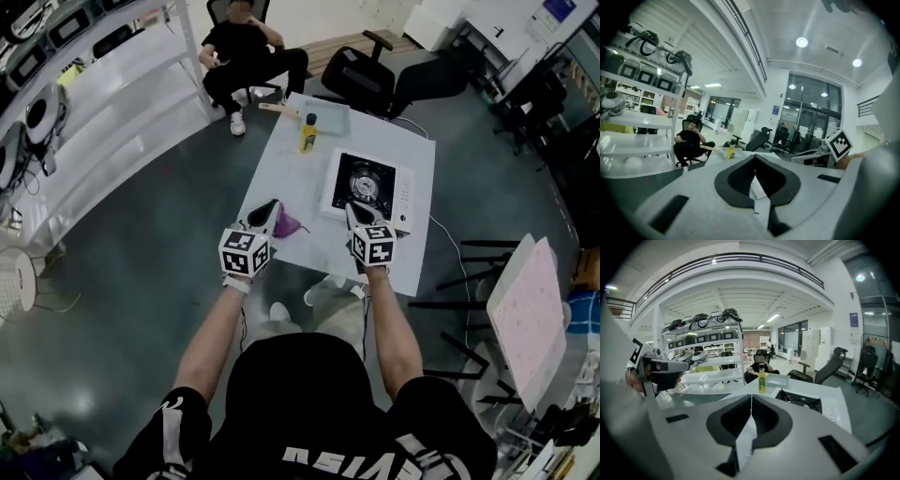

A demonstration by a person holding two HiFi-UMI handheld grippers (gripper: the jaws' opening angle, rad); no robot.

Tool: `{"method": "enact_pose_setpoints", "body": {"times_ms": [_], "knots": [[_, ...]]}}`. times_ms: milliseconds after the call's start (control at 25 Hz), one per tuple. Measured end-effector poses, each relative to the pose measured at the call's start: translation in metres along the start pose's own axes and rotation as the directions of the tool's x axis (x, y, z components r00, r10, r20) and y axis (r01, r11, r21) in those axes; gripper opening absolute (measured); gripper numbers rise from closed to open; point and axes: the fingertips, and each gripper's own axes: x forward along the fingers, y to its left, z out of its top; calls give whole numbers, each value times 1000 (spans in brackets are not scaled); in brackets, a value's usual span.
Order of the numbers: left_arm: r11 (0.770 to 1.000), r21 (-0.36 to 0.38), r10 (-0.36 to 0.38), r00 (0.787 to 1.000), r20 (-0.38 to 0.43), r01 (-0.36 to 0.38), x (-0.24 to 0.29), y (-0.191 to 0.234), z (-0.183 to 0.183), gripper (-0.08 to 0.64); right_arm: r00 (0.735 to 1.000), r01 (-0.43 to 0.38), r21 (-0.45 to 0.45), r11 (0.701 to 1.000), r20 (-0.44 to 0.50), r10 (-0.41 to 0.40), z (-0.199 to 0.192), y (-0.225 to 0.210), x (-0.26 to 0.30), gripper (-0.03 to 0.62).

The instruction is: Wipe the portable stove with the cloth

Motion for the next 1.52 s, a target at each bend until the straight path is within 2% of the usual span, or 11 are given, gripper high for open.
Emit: {"method": "enact_pose_setpoints", "body": {"times_ms": [160,480,1000,1520], "knots": [[995,49,-92,996,-9,92,23,-29,15,6,997,70,47,996,27,-71,-7,-25,-33,12],[985,70,-158,987,-37,161,49,-76,16,6,989,136,90,987,45,-140,-18,-62,-76,12],[975,99,-193,978,-77,200,55,-108,12,6,980,150,141,979,111,-166,-9,-81,-98,11],[969,111,-211,974,-85,220,68,-124,15,6,977,154,163,975,124,-175,-7,-85,-109,11]]}}
